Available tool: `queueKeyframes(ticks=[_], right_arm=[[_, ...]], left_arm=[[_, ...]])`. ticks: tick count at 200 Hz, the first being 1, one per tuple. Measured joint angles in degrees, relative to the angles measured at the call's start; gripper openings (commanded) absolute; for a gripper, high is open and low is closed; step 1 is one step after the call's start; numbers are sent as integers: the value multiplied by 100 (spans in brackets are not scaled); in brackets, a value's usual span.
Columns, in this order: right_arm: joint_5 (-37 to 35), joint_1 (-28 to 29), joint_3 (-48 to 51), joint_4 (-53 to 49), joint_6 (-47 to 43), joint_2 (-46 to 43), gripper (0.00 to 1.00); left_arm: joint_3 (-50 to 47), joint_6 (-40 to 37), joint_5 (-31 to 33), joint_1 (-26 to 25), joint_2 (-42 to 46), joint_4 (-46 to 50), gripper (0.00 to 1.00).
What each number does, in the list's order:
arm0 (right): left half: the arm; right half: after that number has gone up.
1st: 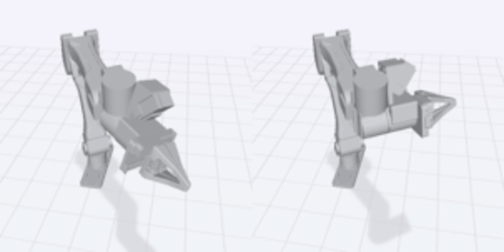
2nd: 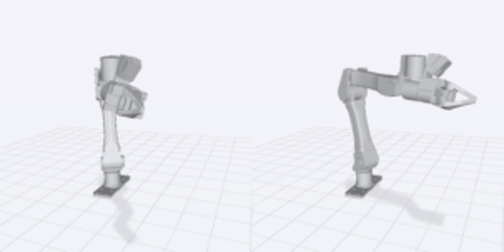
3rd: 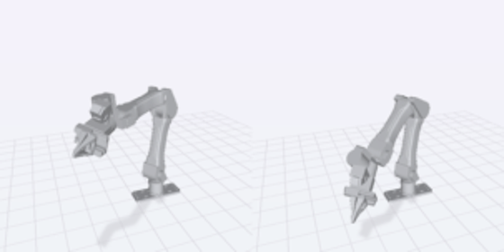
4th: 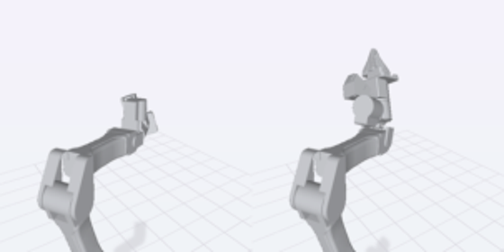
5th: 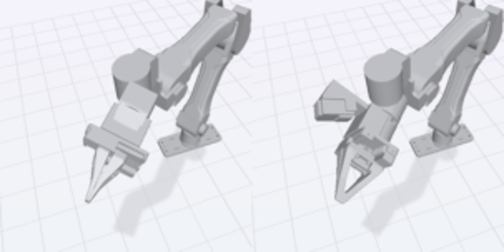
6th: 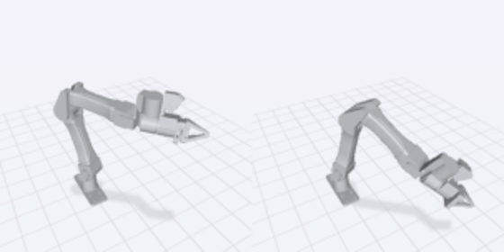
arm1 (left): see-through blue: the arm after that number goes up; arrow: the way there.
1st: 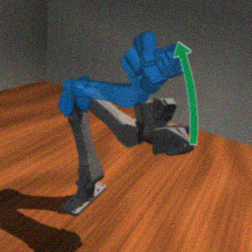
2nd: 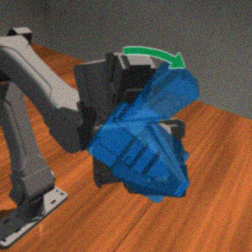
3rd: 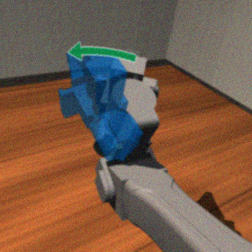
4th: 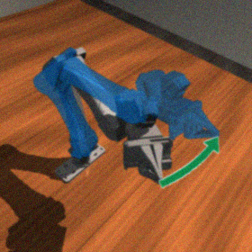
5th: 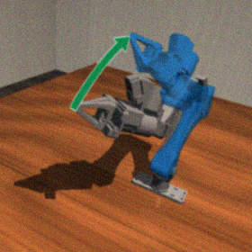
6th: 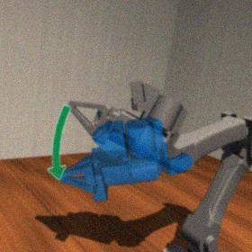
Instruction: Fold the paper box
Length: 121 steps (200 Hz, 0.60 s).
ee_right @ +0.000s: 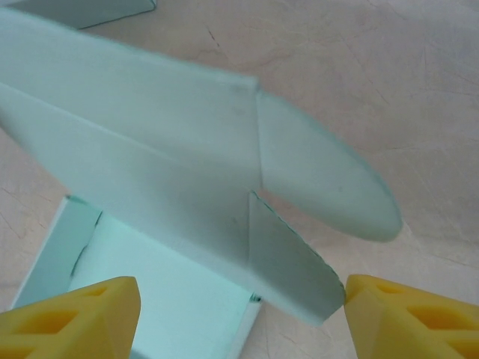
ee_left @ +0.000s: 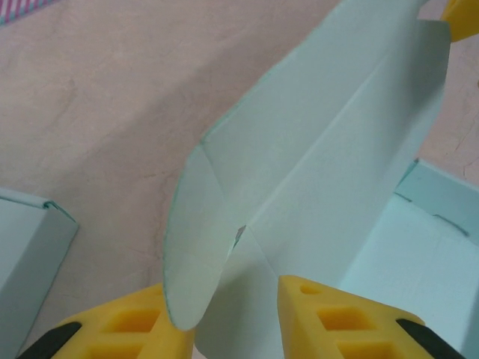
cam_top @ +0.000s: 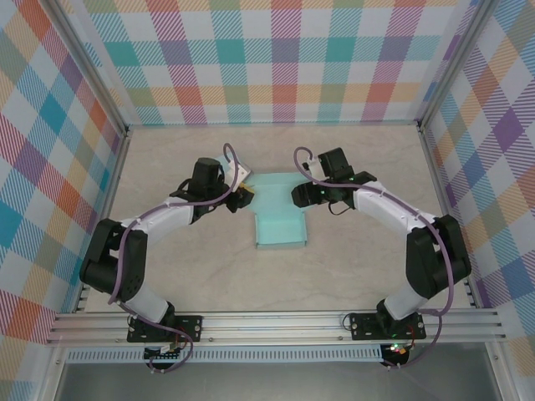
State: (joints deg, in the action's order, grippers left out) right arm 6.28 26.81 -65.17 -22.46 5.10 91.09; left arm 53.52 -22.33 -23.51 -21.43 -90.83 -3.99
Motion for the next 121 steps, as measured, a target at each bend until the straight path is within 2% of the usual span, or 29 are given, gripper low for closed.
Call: queueKeyframes(ticks=[72,121], right_arm=[[-28,-11,107,98,22,-11,75],[-57,-11,376,197,13,-374,74]], left_arm=[[2,0,-111,-2,-11,514,51],[127,-103,-337,0,131,1010,48]])
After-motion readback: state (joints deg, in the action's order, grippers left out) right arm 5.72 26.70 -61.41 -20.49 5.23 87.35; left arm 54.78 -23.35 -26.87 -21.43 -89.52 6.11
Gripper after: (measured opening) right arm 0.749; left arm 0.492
